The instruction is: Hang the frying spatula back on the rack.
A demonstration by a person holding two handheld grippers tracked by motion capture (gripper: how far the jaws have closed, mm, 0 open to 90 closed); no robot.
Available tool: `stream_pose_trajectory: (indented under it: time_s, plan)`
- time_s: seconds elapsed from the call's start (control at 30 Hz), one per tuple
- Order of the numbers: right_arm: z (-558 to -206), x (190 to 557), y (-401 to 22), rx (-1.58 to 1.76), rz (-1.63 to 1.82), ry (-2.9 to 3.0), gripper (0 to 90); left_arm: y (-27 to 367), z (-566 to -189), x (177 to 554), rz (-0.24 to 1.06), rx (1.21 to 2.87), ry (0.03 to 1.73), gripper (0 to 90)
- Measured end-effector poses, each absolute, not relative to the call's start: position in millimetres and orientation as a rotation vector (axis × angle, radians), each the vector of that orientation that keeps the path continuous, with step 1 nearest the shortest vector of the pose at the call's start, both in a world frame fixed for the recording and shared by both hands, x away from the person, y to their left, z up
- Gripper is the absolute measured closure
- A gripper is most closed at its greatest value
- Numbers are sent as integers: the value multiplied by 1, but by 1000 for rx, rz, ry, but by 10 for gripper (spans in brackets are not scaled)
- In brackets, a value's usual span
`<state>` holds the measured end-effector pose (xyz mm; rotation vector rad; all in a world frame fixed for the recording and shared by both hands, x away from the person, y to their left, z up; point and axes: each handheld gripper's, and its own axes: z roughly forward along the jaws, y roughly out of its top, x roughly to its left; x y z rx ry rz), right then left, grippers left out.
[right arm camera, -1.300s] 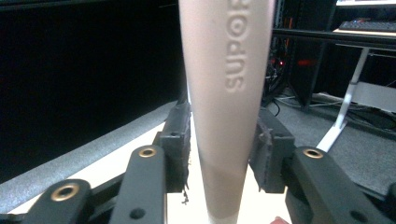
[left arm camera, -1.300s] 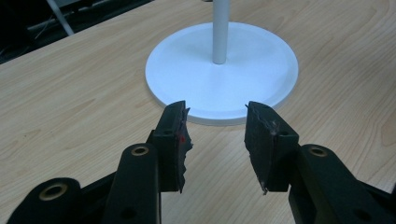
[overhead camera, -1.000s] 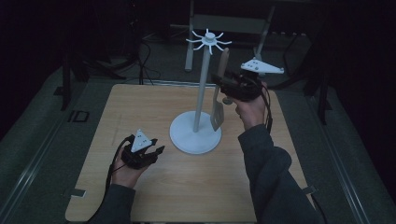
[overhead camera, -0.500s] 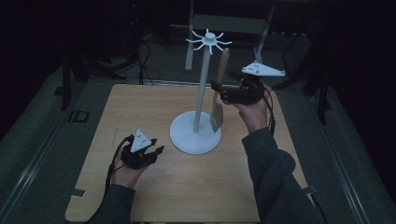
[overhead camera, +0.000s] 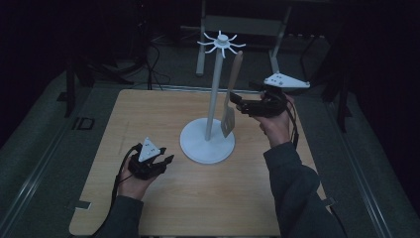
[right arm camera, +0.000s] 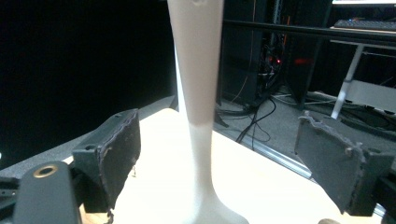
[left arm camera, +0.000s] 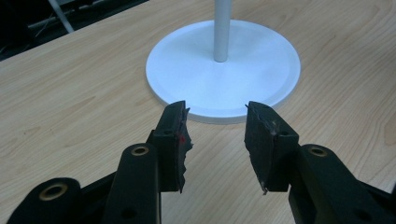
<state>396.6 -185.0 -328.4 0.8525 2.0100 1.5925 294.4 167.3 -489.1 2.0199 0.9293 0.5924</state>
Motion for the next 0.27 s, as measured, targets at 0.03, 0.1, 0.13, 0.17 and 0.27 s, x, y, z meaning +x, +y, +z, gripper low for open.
stream_pose_trajectory:
  time_s: [0.03,0.1,0.13,0.17,0.27]
  plan:
    - [-330,395,-187,855,1595,2011,146,168,-489,294,592,2016,934,589]
    - [-333,393,-192,861,1599,2016,146,169,-490,295,592,2014,938,590]
    - [-335,392,-194,865,1600,2017,146,169,-490,295,591,2012,943,590]
    - [-335,392,-194,865,1600,2017,146,169,-490,295,591,2012,943,589]
    - [-345,389,-204,879,1587,2040,146,172,-491,295,593,2010,953,589]
